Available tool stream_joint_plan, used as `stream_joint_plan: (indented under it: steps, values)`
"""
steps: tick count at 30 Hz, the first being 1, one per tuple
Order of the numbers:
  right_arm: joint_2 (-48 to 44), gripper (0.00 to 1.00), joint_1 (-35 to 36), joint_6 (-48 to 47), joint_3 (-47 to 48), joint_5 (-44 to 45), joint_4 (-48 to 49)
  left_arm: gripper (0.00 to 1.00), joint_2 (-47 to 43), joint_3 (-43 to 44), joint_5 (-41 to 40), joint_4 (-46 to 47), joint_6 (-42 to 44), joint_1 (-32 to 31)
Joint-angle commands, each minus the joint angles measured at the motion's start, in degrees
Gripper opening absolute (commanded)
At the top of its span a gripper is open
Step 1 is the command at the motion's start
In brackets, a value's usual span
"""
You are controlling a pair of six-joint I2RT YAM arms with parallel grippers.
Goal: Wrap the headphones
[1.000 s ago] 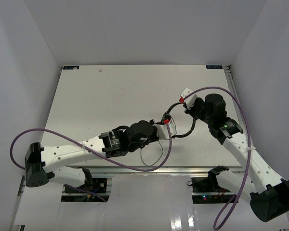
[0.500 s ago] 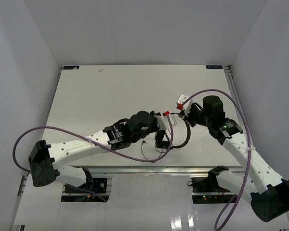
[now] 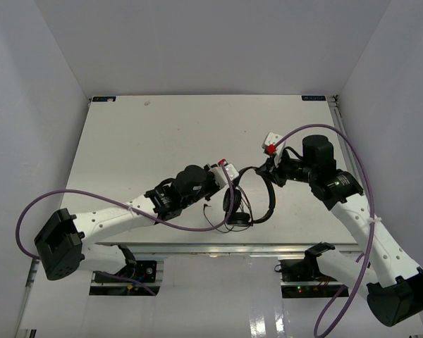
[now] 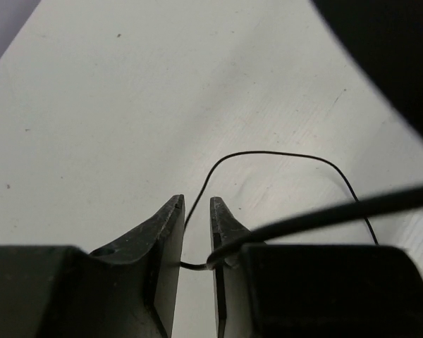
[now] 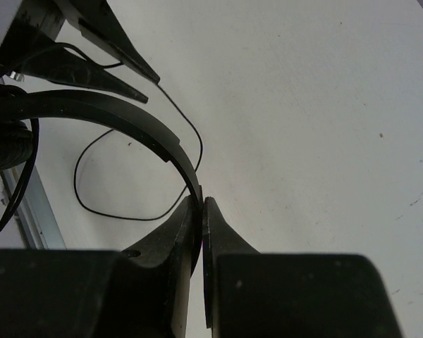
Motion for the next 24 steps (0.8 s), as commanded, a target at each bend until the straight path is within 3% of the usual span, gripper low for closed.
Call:
stream_joint_plan:
  steps: [1,6,12,24]
  values:
    - [-0.32,0.08,-1.51,5.56,4.45,-6.76,0.58,0.33,-4.65,-3.85,6.03,8.43,-6.67,1.08]
    - [0.72,0.08,-3.51,10.24,7.28,-12.08,0.63,0.36,-6.95,-11.15,11.11,18.80,-11.76,3.11]
    - [1.85,0.08,-5.72,14.94,10.77,-16.96,0.63,0.50,-7.96,-20.22,18.13,37.80,-20.47,5.52]
    - [3.42,0.08,-8.34,19.36,15.20,-19.81,0.65,0.72,8.78,-21.97,25.82,66.24,-29.00,5.86]
